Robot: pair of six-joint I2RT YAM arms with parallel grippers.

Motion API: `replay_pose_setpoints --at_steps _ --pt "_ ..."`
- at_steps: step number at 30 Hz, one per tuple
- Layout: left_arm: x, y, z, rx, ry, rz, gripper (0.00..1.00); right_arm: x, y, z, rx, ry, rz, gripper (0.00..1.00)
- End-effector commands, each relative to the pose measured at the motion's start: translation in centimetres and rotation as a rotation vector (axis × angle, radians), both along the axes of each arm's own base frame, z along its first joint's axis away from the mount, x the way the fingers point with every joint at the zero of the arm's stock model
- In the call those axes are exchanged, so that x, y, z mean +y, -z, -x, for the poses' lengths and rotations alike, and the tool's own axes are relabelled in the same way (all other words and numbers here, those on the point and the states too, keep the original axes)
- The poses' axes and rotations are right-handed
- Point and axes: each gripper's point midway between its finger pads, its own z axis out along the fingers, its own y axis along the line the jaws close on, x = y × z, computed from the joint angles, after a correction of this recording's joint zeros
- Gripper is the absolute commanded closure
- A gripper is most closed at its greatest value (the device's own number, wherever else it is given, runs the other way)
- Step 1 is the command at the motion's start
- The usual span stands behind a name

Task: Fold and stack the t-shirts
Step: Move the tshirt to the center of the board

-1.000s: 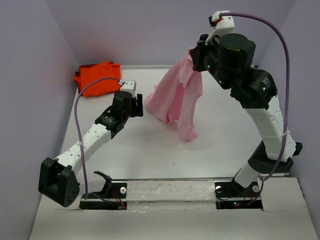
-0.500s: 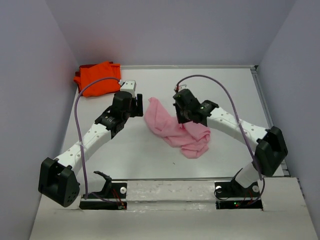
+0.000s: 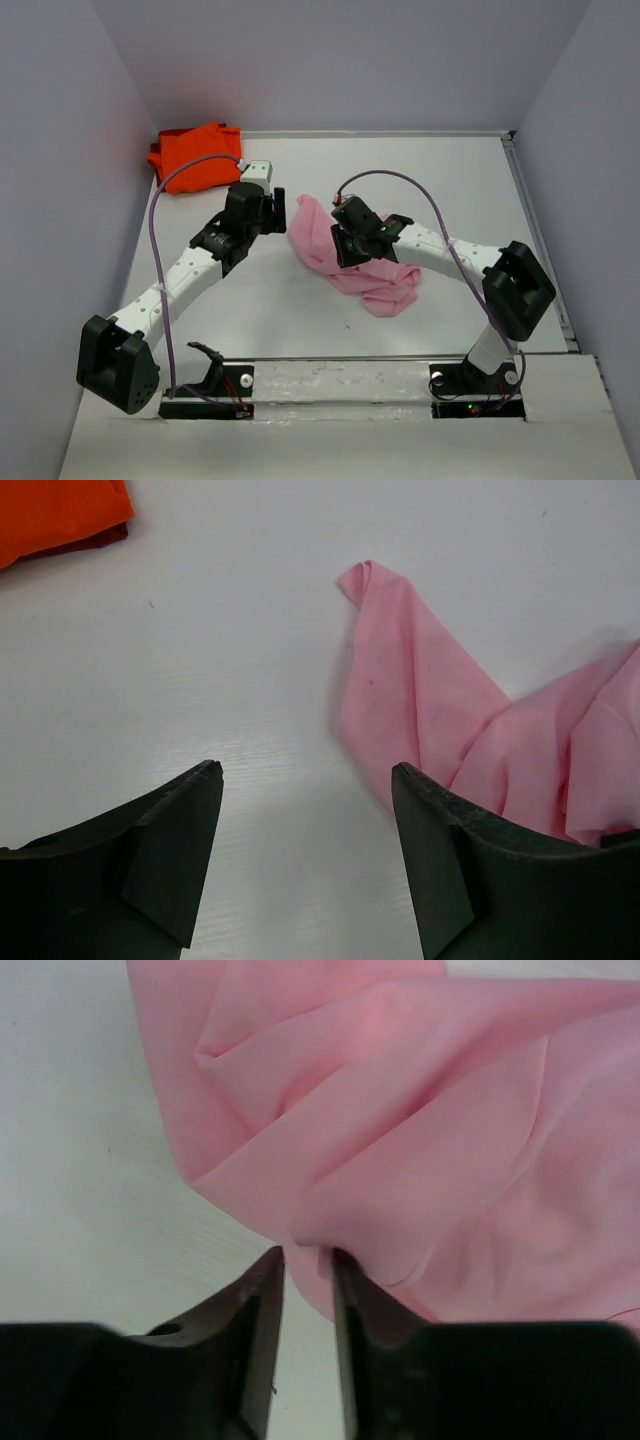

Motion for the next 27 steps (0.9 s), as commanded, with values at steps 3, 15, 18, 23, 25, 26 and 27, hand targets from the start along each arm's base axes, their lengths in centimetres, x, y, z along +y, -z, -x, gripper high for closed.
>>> replay_pose_setpoints --at_steps 3,15,18,23,25,26,27 --pt "0.0 -2.0 -0.8 -0.053 -0.008 0.014 0.22 0.7 -3.5 -0.7 -0.072 -0.01 -0.044 0.38" --pt "0.1 -2.1 -0.8 -0.057 -0.011 0.014 0.22 -0.2 -3.4 1.8 -0.035 -0.027 -0.048 0.34" --pt "0.1 -2.1 -0.8 -0.058 -0.013 0.015 0.22 0.2 -2.3 2.7 -0.006 -0.037 -0.061 0.37" --pt "0.1 -2.1 -0.8 -0.056 -0.015 0.013 0.22 0.7 -1.2 3.4 0.014 -0.045 -0.063 0.37" --pt "0.1 -2.1 -0.8 -0.056 -0.014 0.012 0.22 0.8 -1.1 3.4 0.015 -0.045 -0.061 0.37" --pt "0.1 -2.0 -0.8 -0.055 -0.014 0.011 0.22 1.0 -0.9 3.6 0.015 -0.057 -0.059 0.37" --pt "0.1 -2.0 -0.8 -0.054 -0.015 0.013 0.22 1.0 -0.9 3.5 0.012 -0.055 -0.058 0.37"
